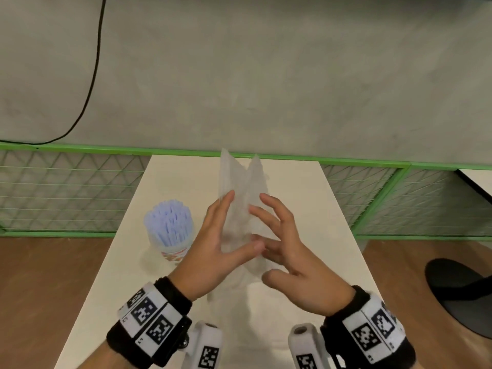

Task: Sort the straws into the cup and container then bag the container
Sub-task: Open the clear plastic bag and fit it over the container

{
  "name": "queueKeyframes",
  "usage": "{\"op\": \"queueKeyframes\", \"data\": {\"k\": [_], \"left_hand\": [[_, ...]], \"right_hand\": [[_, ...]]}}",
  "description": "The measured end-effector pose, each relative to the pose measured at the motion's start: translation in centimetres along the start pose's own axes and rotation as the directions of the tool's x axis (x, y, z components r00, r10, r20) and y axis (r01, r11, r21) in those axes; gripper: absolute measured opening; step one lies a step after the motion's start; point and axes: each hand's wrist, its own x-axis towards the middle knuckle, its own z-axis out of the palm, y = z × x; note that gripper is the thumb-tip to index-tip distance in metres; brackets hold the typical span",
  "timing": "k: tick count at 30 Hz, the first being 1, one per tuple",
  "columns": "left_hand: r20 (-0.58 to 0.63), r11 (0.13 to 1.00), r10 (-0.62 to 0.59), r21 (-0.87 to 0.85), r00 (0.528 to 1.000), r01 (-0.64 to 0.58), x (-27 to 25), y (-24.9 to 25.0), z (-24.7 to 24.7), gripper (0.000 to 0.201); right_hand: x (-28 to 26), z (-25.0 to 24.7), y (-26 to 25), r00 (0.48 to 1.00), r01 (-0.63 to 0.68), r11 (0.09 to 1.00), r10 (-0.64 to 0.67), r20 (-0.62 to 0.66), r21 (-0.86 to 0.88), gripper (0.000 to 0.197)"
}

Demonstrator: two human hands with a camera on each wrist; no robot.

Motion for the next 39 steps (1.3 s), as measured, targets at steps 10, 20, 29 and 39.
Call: {"op": "queueKeyframes", "data": {"k": [10,20,29,39], "left_hand": [[0.244,0.996,-0.018,-0.083,0.970,0.039,-0.9,0.1,-2.1,0.097],[0.253,0.986,0.004,-0.162,0.967,0.038,-1.5,0.4,-3.2,0.103],[0.051,0.851,-0.146,-0.503,0.988,0.152,-1.0,-0.2,-1.4,0.096],[0.158,0.891,-0.236,-0.359,0.959,0.278,-0.8,-0.1,-2.9,0.035]], "right_hand": [[1.4,-8.0,2.4,0.920,-0.189,0.977,0.143,-0.365,-0.094,0.042],[2.5,-8.3,2.4,0.796,-0.009,0.928,0.232,-0.559,0.372,0.017],[-0.3,-3.4,3.2,0.895,-0.245,0.859,0.379,-0.236,0.450,0.032],[-1.1,-4.4,3.1,0.865,-0.236,0.792,0.436,-0.250,0.563,0.028]]}}
